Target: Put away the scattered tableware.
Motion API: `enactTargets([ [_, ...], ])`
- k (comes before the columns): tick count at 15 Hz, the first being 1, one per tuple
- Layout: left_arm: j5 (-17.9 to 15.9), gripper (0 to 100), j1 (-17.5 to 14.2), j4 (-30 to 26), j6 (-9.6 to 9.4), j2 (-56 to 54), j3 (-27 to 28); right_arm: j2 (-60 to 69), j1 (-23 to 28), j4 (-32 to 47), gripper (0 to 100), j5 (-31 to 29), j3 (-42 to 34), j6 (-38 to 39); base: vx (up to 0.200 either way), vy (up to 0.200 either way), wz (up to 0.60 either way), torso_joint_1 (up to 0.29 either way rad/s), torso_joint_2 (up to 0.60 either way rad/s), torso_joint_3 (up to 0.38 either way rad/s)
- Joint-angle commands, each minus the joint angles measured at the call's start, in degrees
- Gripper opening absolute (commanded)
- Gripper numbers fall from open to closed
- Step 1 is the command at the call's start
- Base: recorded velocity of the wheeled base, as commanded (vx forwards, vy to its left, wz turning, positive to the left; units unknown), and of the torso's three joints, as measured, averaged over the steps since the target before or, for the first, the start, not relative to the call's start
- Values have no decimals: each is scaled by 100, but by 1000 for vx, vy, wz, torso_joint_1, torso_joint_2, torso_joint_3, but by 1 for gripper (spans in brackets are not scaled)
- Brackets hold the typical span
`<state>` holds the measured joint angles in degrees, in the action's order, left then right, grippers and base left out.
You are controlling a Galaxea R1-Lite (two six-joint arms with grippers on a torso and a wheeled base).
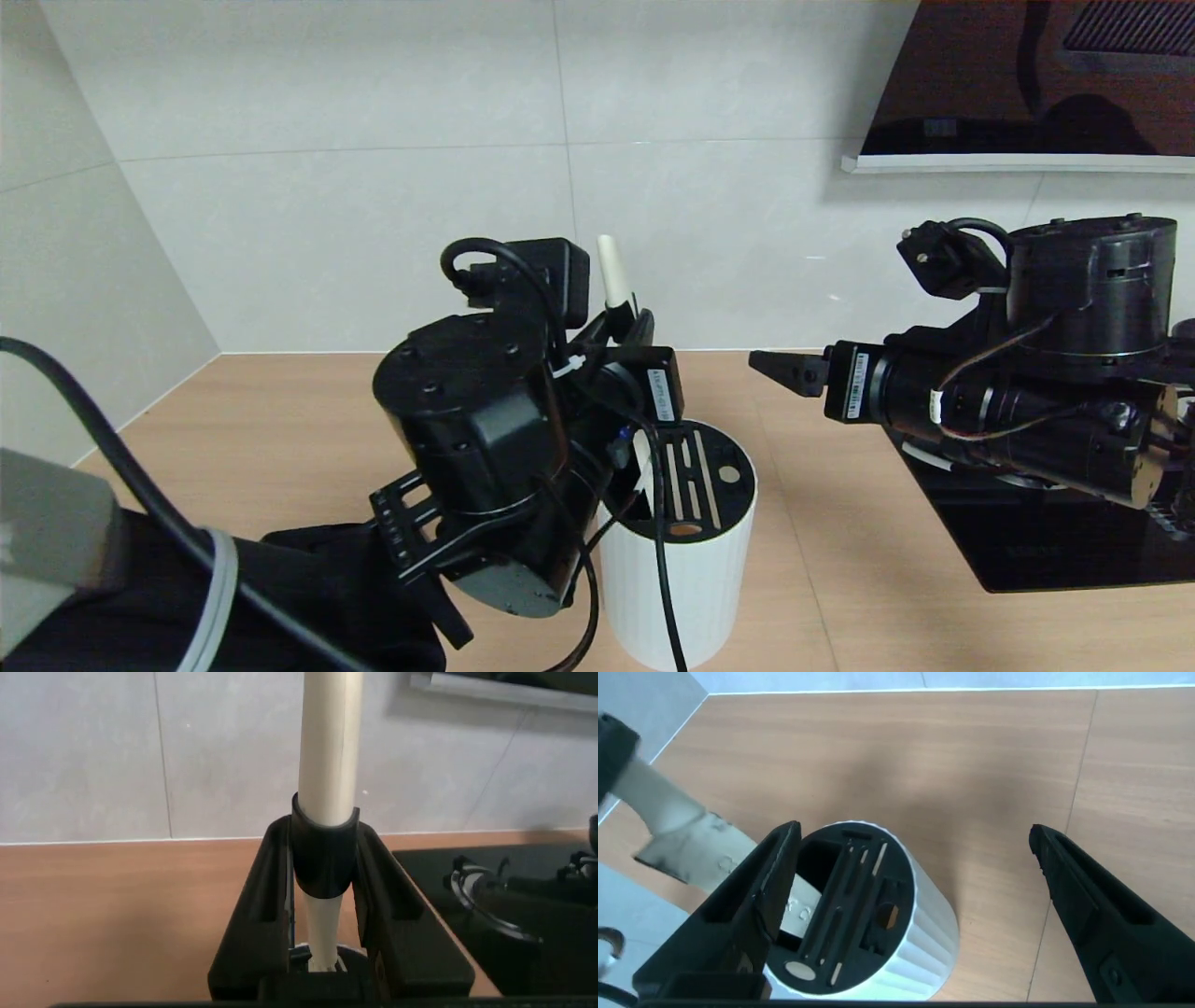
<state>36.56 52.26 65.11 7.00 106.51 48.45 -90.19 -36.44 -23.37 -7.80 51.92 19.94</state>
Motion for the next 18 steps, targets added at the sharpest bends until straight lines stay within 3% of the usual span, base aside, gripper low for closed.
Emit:
enactTargets([
  [1, 0, 0, 3, 2, 3, 116, -55, -8, -4, -1, 100, -2, -6, 1, 0, 0, 0, 0, 0, 0],
  [18, 0, 0, 100, 10, 21, 713, -450, -43, -4, -19, 100, -2, -6, 1, 0, 0, 0, 0, 0, 0],
])
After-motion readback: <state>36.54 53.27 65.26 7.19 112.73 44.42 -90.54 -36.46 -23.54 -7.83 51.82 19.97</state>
